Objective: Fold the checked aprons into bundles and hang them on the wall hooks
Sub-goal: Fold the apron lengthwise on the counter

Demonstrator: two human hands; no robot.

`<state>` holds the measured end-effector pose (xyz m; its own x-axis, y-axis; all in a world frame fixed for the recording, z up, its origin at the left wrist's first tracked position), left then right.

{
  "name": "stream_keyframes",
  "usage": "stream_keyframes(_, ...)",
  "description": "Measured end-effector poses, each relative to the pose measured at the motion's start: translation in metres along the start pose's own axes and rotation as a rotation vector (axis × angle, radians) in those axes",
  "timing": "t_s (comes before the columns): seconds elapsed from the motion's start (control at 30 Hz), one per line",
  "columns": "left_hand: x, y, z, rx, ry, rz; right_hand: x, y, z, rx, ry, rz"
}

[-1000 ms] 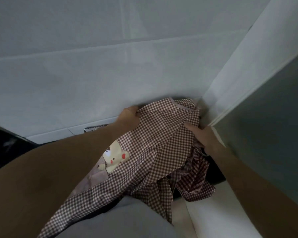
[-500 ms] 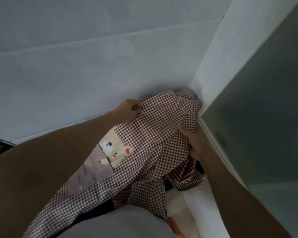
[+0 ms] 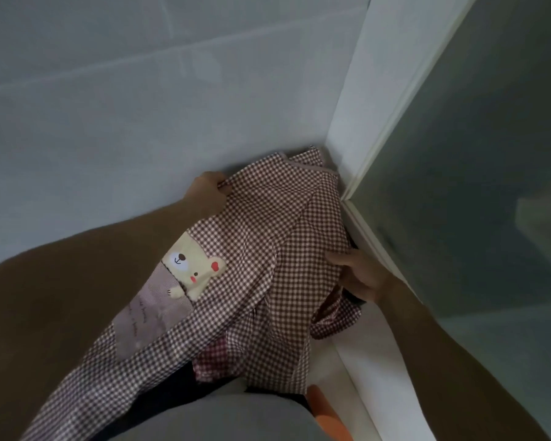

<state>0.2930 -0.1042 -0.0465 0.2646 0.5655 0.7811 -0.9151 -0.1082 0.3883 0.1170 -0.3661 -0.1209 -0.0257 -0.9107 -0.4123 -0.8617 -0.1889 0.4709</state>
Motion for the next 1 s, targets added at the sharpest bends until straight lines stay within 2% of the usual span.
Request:
stream_keyframes(0.1,0.005,-0.003,-0.002,0.03,-0.002,0.061,0.025,-0.003,-0.018,0.113,-0.098,0.121)
stream_keyframes(0.2,0.01,-0.003,-0.001,0.043,0.051,0.115,0.044,0.007,-0.017,0.11,-0.037,0.233)
stream_keyframes(0.33,0.003,-0.004,0.002,0.045,0.08,0.106,0.023,0.029,0.015,-0.059,0.153,0.035)
stream_keyframes(0.4,0.003,-0.002,0.003,0.051,0.095,0.119,0.021,0.037,0.018,-0.038,0.159,0.022)
stream_keyframes(0.5,0.004,-0.004,0.001,0.077,0.113,0.141,0.036,0.048,0.0,0.118,0.042,0.197)
stream_keyframes(0.57,0.005,-0.004,0.0,0.092,0.116,0.144,0.053,0.058,-0.012,0.227,0.093,0.311)
stream_keyframes(0.63,0.003,-0.005,-0.001,0.107,0.119,0.148,0.05,0.066,-0.004,0.177,0.207,0.242)
stream_keyframes(0.73,-0.002,-0.005,-0.003,0.133,0.121,0.143,0.034,0.081,0.029,-0.048,0.393,0.059)
stream_keyframes(0.8,-0.006,0.005,-0.001,0.163,0.036,0.181,0.033,0.086,0.029,-0.026,0.423,0.094)
stream_keyframes(0.83,-0.01,0.016,0.006,0.123,-0.014,0.213,0.034,0.087,0.024,0.012,0.418,0.139)
stream_keyframes(0.9,-0.025,0.053,0.032,-0.119,-0.013,0.25,0.038,0.09,0.009,0.095,0.43,0.241)
stream_keyframes(1.0,-0.066,0.125,0.062,-0.464,0.111,0.098,0.039,0.095,-0.015,0.173,0.528,0.318)
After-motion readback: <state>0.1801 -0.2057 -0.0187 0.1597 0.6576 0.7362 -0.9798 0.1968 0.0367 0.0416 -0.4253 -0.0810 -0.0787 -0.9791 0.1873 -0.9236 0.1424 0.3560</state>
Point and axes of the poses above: each hand's wrist, its own y-axis away from the middle knuckle, its own x-axis out of the back of the hand, z = x × y, the point moved 10 cm from there along -y, towards the middle knuckle, and after that the axes turned 14 degrees about x, right-handed, at the moved point
